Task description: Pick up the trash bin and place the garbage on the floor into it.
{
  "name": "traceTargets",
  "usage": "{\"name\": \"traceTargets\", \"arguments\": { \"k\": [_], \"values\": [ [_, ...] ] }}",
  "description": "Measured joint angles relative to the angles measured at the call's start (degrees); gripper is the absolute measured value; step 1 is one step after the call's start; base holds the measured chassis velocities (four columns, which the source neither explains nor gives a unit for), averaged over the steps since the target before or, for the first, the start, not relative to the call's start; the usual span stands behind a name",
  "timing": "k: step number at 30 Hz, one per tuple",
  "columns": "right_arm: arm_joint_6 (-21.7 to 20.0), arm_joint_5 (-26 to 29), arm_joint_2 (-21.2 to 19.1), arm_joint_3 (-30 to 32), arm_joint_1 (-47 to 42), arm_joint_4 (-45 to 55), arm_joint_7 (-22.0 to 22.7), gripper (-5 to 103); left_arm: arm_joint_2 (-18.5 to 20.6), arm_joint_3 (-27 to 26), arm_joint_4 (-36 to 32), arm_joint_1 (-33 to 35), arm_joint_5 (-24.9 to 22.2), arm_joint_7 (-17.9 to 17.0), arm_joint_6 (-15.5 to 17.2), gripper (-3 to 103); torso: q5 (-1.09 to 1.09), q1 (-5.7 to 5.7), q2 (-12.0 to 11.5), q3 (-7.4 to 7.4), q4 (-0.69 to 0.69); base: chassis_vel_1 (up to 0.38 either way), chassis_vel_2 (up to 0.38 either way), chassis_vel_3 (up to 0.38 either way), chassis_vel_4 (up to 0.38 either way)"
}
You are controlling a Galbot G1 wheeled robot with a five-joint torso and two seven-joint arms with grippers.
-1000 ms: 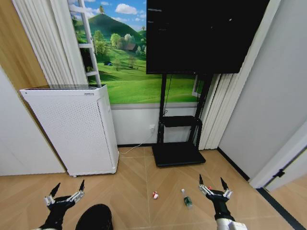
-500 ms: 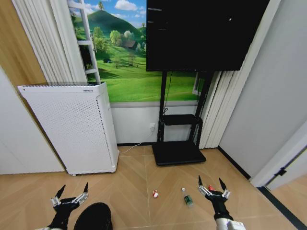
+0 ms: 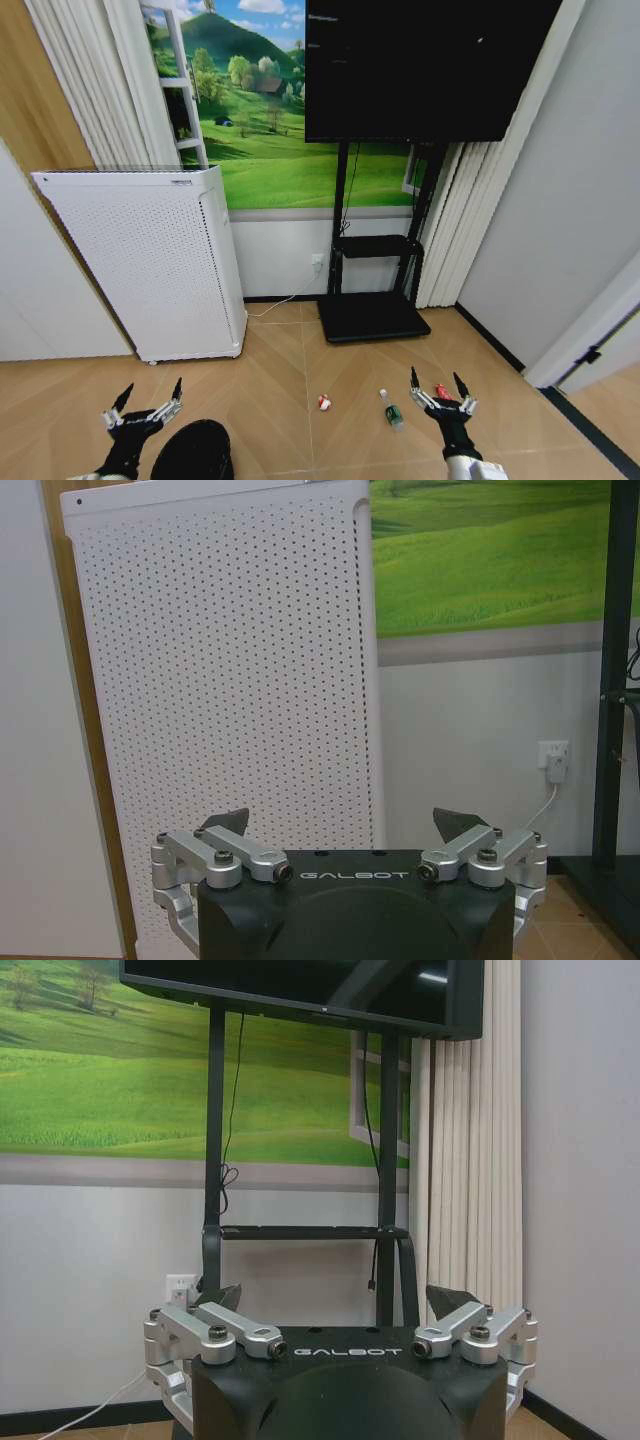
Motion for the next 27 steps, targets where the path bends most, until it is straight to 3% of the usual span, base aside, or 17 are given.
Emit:
{"name": "traceTargets", "arguments": {
  "k": [27],
  "values": [
    [0.50, -0.31, 0.69, 0.05, -0.27, -0.30, -0.19, 100, -0.27, 0.00, -0.14, 0.06, -0.05, -0.16, 0.05, 100, 0.00, -2.31, -6.31, -4.00, 0.00, 0.000, 0.000, 0.000, 0.000]
  ]
}}
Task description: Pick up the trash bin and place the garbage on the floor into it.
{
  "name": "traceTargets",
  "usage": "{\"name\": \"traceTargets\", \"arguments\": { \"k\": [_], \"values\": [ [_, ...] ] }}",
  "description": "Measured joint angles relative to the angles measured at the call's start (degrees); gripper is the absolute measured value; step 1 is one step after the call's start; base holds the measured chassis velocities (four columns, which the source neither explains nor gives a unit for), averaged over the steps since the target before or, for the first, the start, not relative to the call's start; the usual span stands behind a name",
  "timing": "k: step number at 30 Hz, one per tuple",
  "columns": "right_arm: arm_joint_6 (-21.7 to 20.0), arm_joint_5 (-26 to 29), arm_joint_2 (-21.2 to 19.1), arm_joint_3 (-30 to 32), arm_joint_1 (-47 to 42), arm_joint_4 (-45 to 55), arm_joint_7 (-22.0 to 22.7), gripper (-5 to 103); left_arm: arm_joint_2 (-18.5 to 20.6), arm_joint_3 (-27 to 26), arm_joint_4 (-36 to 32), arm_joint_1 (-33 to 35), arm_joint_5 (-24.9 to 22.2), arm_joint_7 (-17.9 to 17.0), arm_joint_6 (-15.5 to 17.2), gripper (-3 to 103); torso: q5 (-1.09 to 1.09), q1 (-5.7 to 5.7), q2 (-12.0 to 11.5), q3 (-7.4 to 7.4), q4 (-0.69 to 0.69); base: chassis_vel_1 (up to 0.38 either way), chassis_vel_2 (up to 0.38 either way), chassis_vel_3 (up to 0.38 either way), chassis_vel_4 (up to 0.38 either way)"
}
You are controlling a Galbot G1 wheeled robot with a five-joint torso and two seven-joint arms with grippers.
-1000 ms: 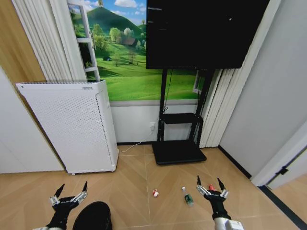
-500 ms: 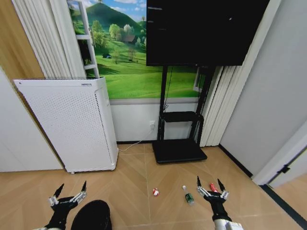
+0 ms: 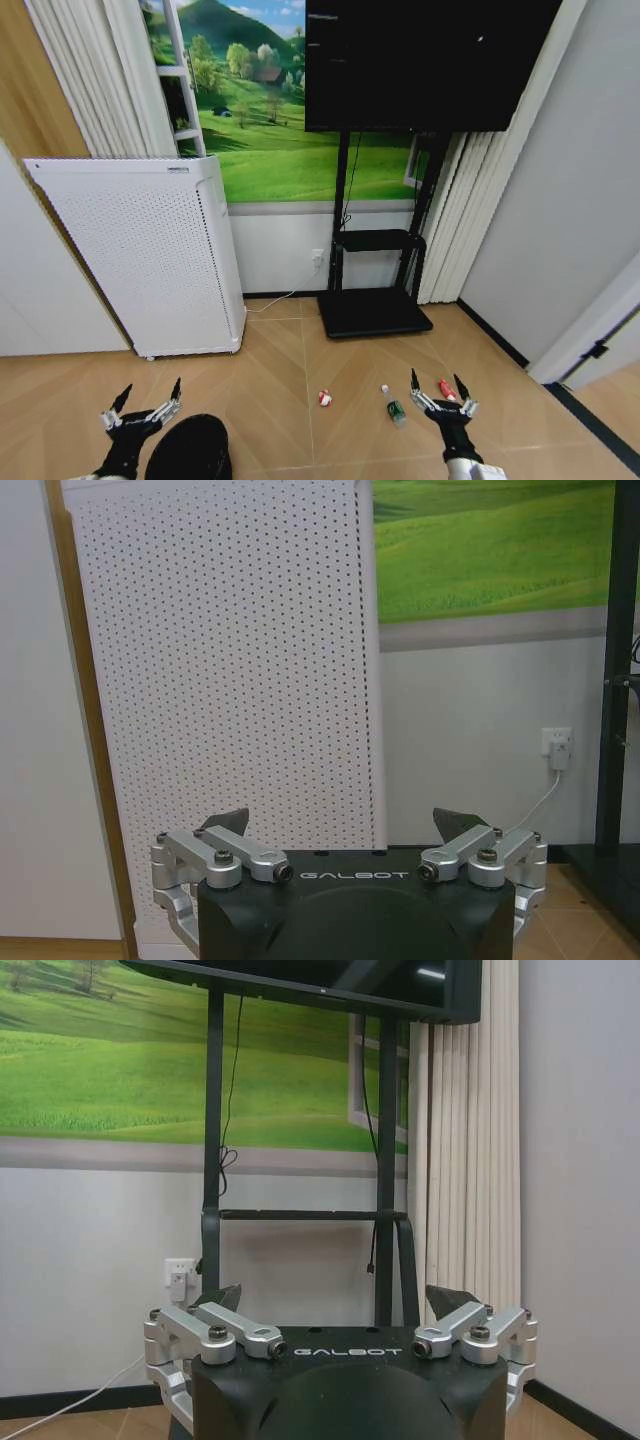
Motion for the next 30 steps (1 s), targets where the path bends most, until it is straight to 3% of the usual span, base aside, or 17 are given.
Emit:
{"name": "traceTargets", "arguments": {
  "k": [8, 12, 30],
  "values": [
    [0.11, 0.19, 0.09, 0.14, -0.03, -0.10, 0.27, 100, 0.05, 0.16, 0.08, 0.01, 0.02, -0.04, 0.14, 100, 0.00, -0.64, -1.85, -1.21, 0.00, 0.000, 0.000, 0.000, 0.000],
    [1.32, 2.51, -0.15, 0.07, -0.52, 0.47, -1.73, 100, 0.03, 0.26, 0.12, 0.02, 0.12, -0.05, 0.15, 100, 0.00, -1.03, -3.03, -2.01, 0.00, 0.000, 0.000, 0.000, 0.000],
    [2.65, 1.99, -0.30, 0.06, -0.43, -0.30, -1.99, 100, 0.73, -0.25, 2.58, -0.10, -0.16, -0.09, 0.37, 97, 0.00, -2.40, -7.37, -4.97, 0.00, 0.000, 0.000, 0.000, 0.000]
  ]
}}
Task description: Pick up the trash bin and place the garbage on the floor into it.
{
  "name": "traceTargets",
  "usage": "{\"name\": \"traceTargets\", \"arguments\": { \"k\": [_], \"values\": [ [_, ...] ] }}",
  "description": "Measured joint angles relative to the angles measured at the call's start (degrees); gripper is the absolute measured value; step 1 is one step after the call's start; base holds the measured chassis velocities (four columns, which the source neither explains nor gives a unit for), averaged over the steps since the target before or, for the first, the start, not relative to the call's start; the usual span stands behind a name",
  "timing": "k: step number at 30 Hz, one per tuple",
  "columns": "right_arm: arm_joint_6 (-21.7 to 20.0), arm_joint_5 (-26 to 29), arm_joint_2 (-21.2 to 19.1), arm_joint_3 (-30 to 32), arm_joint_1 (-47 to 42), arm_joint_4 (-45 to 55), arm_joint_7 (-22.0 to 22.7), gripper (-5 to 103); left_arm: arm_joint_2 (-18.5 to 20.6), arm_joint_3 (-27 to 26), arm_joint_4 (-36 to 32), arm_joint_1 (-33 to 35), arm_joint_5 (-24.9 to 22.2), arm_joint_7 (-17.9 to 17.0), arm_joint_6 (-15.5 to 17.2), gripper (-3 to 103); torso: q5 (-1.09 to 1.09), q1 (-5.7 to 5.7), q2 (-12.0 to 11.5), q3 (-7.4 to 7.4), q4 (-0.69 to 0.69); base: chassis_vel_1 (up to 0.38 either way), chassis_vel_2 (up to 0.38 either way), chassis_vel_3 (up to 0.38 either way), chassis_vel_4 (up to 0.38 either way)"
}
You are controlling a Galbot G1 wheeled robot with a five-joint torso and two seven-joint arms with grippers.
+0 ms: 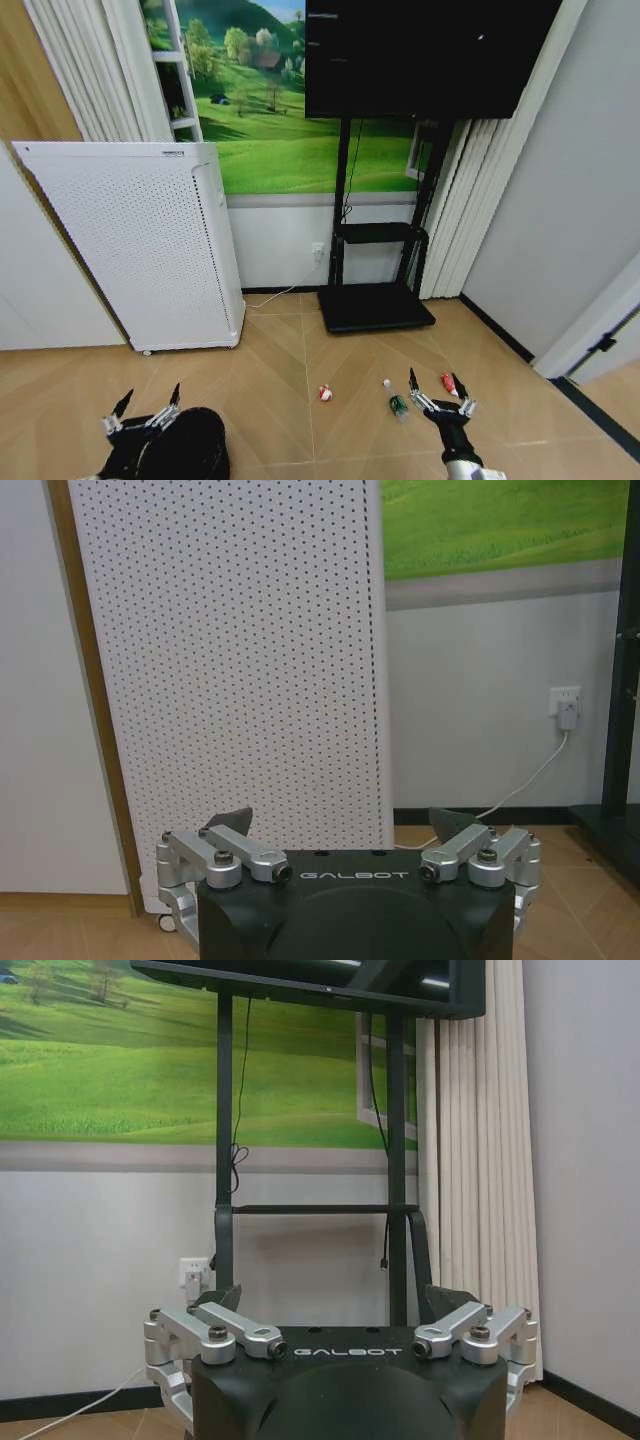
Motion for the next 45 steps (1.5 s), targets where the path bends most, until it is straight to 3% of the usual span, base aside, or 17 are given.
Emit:
{"name": "traceTargets", "arguments": {
  "k": [15, 25, 34, 41, 43, 44, 45],
  "values": [
    [-0.85, -1.66, 0.51, 0.31, 0.40, -0.59, 2.26, 100, -0.25, 0.14, 0.33, -0.36, 0.01, -0.19, 0.39, 102, 0.00, -0.90, -3.32, -2.43, 0.00, 0.000, 0.000, 0.000, 0.000],
    [-1.37, -1.91, 0.56, 0.34, 0.63, -0.91, 2.99, 100, -0.48, -0.45, -0.15, 0.07, 0.09, -0.65, 0.79, 100, 0.00, -1.21, -4.86, -3.66, 0.00, 0.000, 0.000, 0.000, 0.000],
    [-1.64, -1.87, 0.33, 0.03, 1.29, -1.38, 2.93, 100, -0.93, -2.13, -2.28, 1.43, -0.66, -2.97, 3.12, 99, 0.00, -1.70, -6.99, -5.29, 0.00, 0.000, 0.000, 0.000, 0.000],
    [-1.82, -2.01, 0.15, -0.65, 1.97, -2.43, 2.80, 100, -0.93, -4.29, -2.81, 2.99, -1.37, -4.49, 4.41, 100, 0.00, -1.74, -7.36, -5.63, -0.01, 0.000, 0.000, 0.000, 0.000],
    [-1.93, -2.03, 0.01, -0.78, 2.35, -2.83, 2.79, 100, -0.92, -5.45, -4.06, 5.56, -5.43, -6.85, 7.94, 100, 0.00, -1.74, -7.32, -5.60, 0.00, 0.000, 0.000, 0.000, 0.000],
    [-1.93, -2.03, 0.01, -0.78, 2.35, -2.83, 2.79, 100, -0.92, -5.45, -4.06, 5.56, -5.43, -6.85, 7.94, 100, 0.00, -1.74, -7.32, -5.60, 0.00, 0.000, 0.000, 0.000, 0.000],
    [-1.95, -2.01, -0.19, -0.75, 2.56, -3.08, 2.83, 100, -0.51, -5.90, -4.31, 7.37, -10.04, -9.37, 10.03, 100, 0.01, -1.73, -7.28, -5.57, 0.01, 0.000, 0.000, 0.000, 0.000]
  ]
}}
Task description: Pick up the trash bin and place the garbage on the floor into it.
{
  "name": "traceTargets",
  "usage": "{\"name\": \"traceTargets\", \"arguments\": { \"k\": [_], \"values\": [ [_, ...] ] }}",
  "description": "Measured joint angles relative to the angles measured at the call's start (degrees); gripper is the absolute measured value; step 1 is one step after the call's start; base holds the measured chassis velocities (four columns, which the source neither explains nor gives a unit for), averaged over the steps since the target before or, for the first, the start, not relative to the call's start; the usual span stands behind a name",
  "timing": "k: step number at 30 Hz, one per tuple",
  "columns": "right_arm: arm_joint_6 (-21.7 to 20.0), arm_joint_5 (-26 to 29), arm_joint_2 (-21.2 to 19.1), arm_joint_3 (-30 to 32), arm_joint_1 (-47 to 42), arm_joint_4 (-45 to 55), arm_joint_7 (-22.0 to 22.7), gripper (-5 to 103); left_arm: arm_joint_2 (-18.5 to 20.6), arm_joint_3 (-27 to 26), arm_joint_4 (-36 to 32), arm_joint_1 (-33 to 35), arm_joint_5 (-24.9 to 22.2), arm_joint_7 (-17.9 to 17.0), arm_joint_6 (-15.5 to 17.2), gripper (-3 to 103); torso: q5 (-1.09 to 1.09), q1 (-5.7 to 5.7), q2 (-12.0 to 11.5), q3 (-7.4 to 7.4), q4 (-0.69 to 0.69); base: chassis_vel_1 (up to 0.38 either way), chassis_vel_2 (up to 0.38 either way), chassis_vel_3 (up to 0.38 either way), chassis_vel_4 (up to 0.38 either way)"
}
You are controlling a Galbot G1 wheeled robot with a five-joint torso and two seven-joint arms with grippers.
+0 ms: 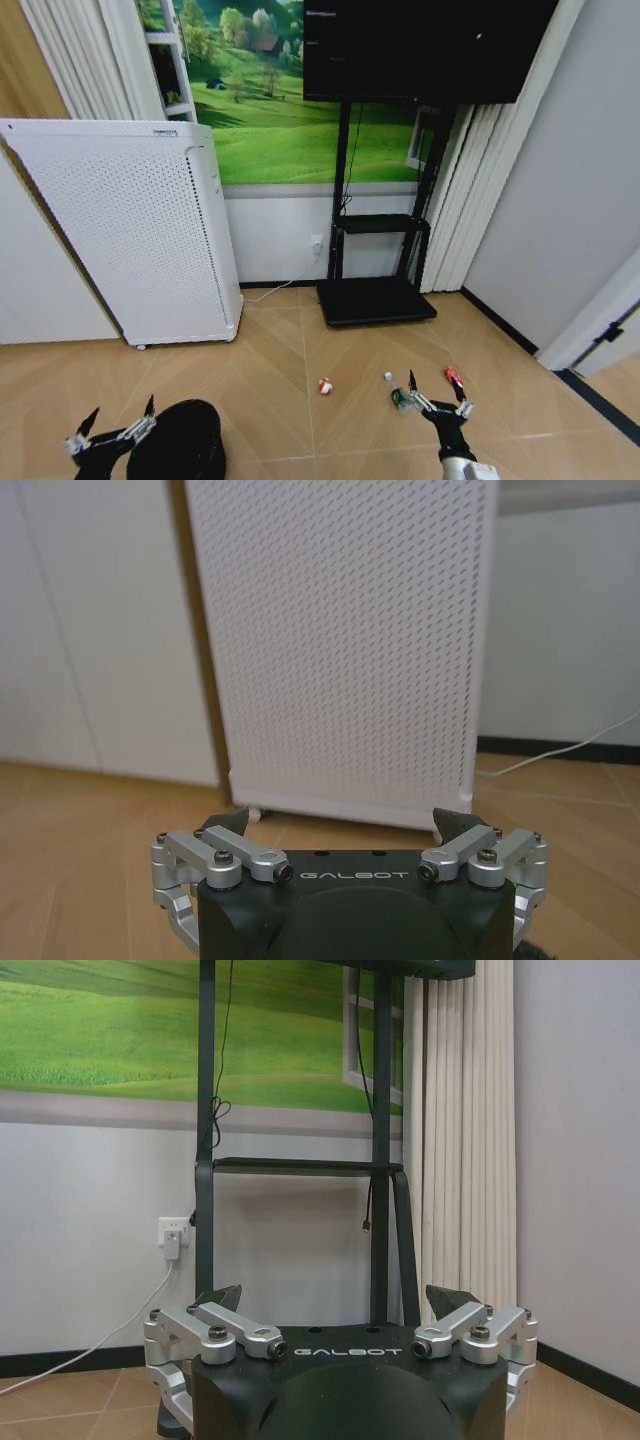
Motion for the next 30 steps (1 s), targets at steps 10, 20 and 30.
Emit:
{"name": "traceTargets", "arguments": {
  "k": [10, 20, 30],
  "values": [
    [0.40, 0.39, -0.49, 0.48, 0.71, -1.54, 0.82, 100, 4.54, -3.43, 11.13, 1.07, -14.40, -7.22, 6.61, 100, -0.02, 0.07, 0.23, 0.17, 0.00, 0.000, 0.000, 0.000, 0.000],
    [0.40, 0.16, -0.55, 0.40, -1.05, 0.31, 0.81, 100, 7.92, 0.18, 14.68, -5.19, -17.09, -3.74, 9.14, 100, -0.01, 0.11, 0.37, 0.28, -0.01, 0.000, 0.000, 0.000, 0.000],
    [0.43, 0.11, -0.68, 0.70, -2.16, 1.70, 0.80, 100, 11.33, 3.06, 18.48, -9.11, -20.35, -6.22, 14.54, 100, -0.01, 0.14, 0.46, 0.34, -0.01, 0.000, 0.000, 0.000, 0.000]
  ]
}}
